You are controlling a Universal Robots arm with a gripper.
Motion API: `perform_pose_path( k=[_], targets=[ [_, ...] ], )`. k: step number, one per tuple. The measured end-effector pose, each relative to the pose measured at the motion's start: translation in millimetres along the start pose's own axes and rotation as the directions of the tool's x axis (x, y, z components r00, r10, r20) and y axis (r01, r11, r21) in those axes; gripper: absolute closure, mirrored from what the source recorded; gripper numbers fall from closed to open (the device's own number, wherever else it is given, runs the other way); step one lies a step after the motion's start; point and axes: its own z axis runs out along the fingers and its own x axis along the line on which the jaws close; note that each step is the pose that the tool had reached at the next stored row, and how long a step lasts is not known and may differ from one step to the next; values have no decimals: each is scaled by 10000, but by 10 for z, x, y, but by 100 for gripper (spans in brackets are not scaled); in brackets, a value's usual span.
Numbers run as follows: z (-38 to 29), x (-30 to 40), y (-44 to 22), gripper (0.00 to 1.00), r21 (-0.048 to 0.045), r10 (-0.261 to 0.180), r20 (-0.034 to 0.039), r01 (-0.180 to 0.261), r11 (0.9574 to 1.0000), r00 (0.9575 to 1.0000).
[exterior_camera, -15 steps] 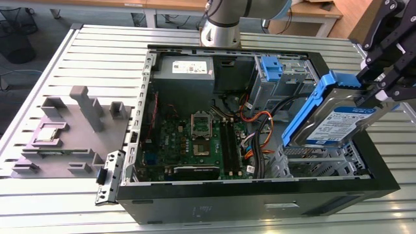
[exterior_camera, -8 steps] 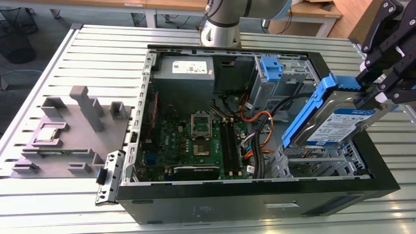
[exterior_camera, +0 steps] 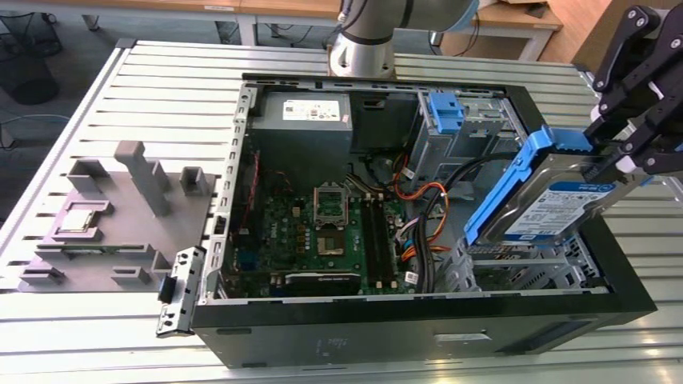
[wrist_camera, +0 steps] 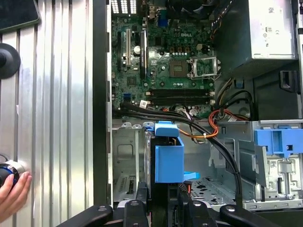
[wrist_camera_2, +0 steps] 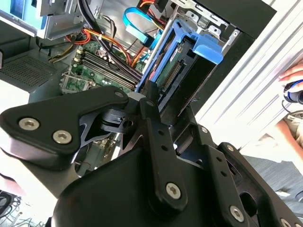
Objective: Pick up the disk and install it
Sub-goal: 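Insert the disk into the insertion slot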
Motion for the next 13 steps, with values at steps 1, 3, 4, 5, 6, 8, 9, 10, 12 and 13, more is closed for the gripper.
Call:
perform_pose_path(
  k=[1,3,4,5,6,8,9,10,12,13],
  targets=[
    [5,0,-10,65,-1,-11,0,11,10000,10000],
    [13,0,-25,65,-4,-29,-3,29,10000,10000],
    [18,0,-27,65,-5,-31,-4,31,10000,10000],
    [25,1,-27,65,-5,-33,-5,33,10000,10000],
    [32,3,-28,65,-5,-36,-6,36,10000,10000],
    [42,6,-29,65,-5,-39,-9,39,10000,10000],
    [45,7,-30,65,-5,-39,-12,39,10000,10000],
    [50,9,-30,65,-5,-40,-11,40,10000,10000],
    [61,10,-31,65,-5,-42,-14,42,10000,10000],
    [66,10,-31,65,-5,-42,-15,42,10000,10000]
  ],
)
